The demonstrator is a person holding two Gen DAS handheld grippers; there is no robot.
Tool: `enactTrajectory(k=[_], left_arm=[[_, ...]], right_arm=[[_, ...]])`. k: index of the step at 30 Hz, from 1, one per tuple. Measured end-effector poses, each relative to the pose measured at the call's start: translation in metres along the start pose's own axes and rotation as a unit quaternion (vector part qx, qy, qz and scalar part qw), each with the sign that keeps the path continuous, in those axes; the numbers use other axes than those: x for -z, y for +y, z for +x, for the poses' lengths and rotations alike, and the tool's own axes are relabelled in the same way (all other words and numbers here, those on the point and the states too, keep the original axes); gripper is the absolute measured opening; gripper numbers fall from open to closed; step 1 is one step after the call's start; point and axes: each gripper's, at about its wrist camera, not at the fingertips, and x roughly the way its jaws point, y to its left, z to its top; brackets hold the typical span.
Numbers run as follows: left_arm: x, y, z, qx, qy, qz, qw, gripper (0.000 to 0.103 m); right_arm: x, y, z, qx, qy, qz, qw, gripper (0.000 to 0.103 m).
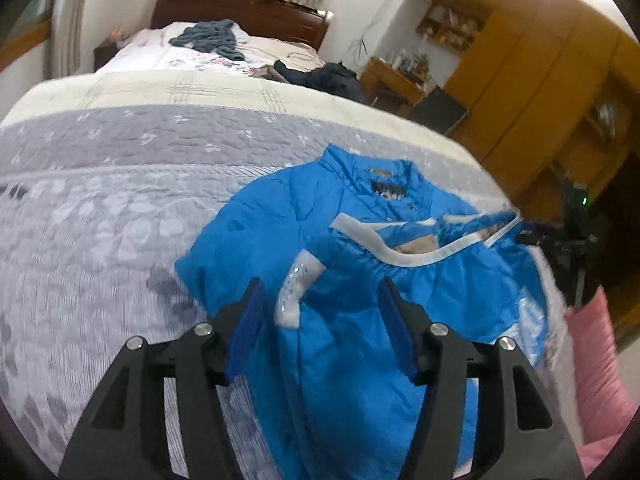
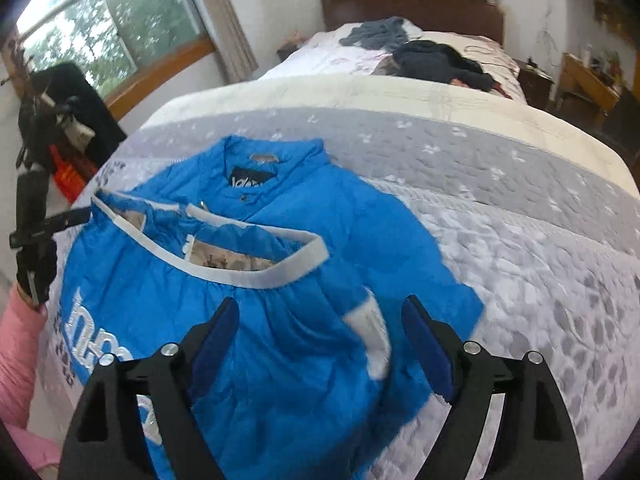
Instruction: Fold large clothes
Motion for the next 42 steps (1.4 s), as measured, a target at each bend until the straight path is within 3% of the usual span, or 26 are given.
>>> enactTrajectory(k=[1,4,5,6,8,10,15,21,25,29,33,42], left_arm=[[-0.002,-0.002,0.005,-0.005,0.003,0.008,1.0,0.06],[-0.007,-0.006,0.012,-0.023,-0.003,0.017,0.9996,0.056],[-0.008,-0.009,0.011,-0.029,-0.007,0.018,0.9994,0.042],[-0.008,-0.012,0.011,-0.029,-0.009,0.019,0.9994,0.036],[-0.007,-0.021,0.008,-0.046,-0.022,0.03,0.9983,0.021],[-0.002,-0.032,0.0,-0.064,-0.033,0.044,0.9964,0.017],[0.003,-0.056,-0.034,-0.067,-0.084,0.057,0.9925,0.014],[-0.039,-0.076,-0.058,-0.082,-0.143,0.045,0.9853,0.013],[-0.077,-0.077,-0.048,-0.1,-0.155,0.039,0.9821,0.013],[-0.103,-0.069,-0.018,-0.112,-0.139,0.02,0.9837,0.013],[-0.117,-0.049,0.029,-0.13,-0.093,0.004,0.9871,0.013],[-0.107,0.008,0.106,-0.145,-0.008,-0.058,0.9877,0.017]], right_arm=[[0.0,0.001,0.004,0.0,0.003,-0.003,1.0,0.08],[0.003,0.008,0.012,0.016,0.003,-0.016,1.0,0.055],[0.005,0.009,0.012,0.02,0.001,-0.017,1.0,0.038],[0.007,0.01,0.01,0.014,-0.001,-0.016,1.0,0.028],[0.011,0.009,-0.001,0.012,-0.016,-0.007,1.0,0.019],[0.014,0.009,-0.014,0.004,-0.031,0.002,0.999,0.016],[0.022,0.02,-0.055,-0.011,-0.066,0.003,0.998,0.013],[-0.011,0.017,-0.089,-0.007,-0.1,0.028,0.995,0.013],[-0.046,0.003,-0.088,0.001,-0.102,0.058,0.993,0.013],[-0.07,-0.014,-0.067,0.001,-0.091,0.088,0.992,0.013],[-0.083,-0.033,-0.026,0.014,-0.058,0.11,0.992,0.013],[-0.075,-0.067,0.049,0.019,-0.002,0.157,0.987,0.014]])
